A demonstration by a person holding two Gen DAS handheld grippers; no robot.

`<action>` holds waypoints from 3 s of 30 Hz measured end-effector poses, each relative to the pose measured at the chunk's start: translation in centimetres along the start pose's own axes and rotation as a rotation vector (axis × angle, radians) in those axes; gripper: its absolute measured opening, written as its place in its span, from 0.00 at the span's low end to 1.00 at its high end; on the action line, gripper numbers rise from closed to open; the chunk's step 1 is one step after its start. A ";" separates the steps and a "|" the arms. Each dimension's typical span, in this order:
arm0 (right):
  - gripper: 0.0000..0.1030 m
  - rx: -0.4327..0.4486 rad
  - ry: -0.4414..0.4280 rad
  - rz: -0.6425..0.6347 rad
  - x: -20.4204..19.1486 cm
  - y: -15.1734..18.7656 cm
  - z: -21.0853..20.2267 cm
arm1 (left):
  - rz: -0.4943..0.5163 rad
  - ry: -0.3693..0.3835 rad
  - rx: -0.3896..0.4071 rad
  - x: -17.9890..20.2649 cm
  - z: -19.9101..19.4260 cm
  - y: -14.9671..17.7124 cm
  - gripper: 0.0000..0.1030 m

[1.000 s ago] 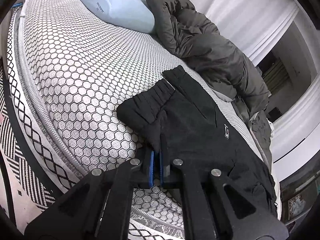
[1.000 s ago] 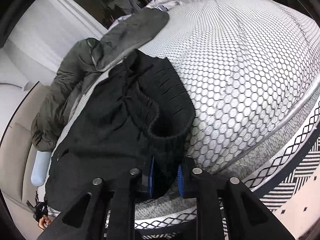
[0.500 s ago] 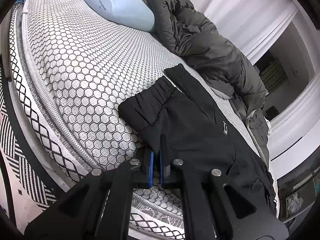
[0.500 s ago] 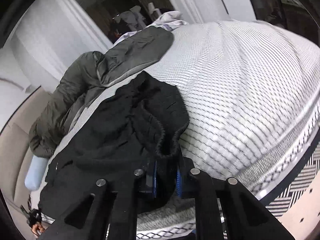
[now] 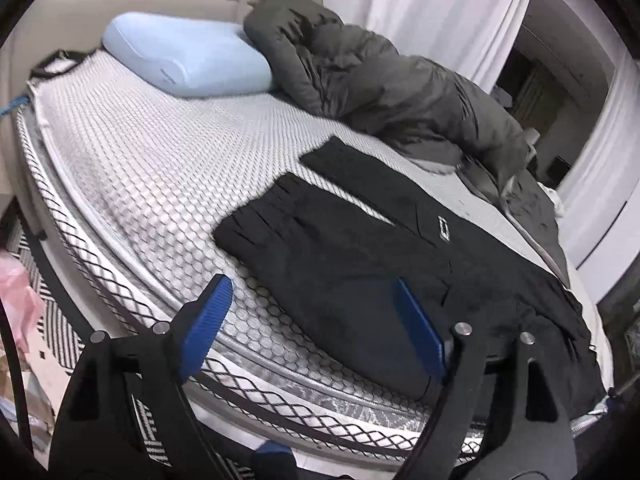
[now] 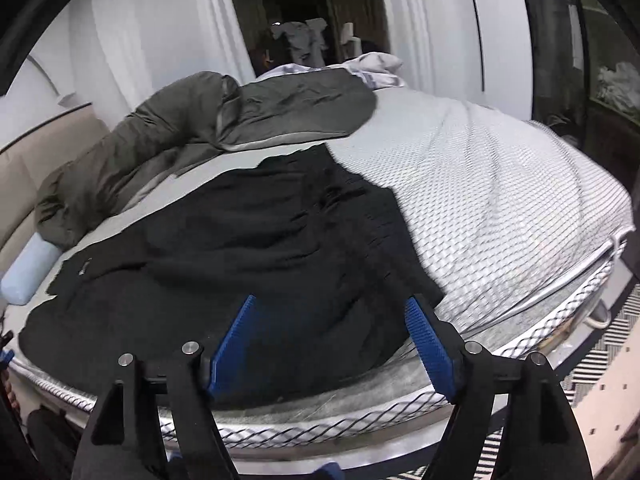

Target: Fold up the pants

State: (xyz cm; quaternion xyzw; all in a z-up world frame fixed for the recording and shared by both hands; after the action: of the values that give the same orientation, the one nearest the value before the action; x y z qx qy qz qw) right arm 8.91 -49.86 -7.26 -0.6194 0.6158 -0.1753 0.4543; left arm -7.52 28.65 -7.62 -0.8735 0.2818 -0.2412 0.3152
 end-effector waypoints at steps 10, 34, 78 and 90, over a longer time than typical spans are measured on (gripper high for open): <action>0.69 0.014 -0.127 0.300 6.9 1.8 2.3 | -0.142 0.022 -0.132 -1.8 3.9 1.3 0.50; 0.25 -0.016 -0.132 0.296 7.2 0.6 3.3 | -0.182 0.013 -0.153 -3.0 5.2 -0.9 0.23; 0.82 0.151 0.041 0.115 -1.5 -23.6 18.8 | 0.028 -0.082 -0.072 16.2 18.7 -21.8 0.83; 0.91 0.111 -0.151 0.192 -6.0 -14.0 15.5 | 0.134 0.158 -0.249 25.5 14.9 -6.2 0.62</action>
State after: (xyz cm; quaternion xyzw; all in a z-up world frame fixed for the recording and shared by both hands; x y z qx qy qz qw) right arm 28.32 -41.38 -2.41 -0.5430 0.6256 -0.1174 0.5476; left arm 22.03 22.41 -7.36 -0.8635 0.3908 -0.2508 0.1969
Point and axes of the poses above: each gripper's, at about its wrist camera, not at the fingertips, and z roughly the way its jaws point, x to its right, y to its underside, the point moved 7 cm from there along z, roughly the way its jaws point, and after that the axes turned 13 degrees about -y, right-handed, at the moved point
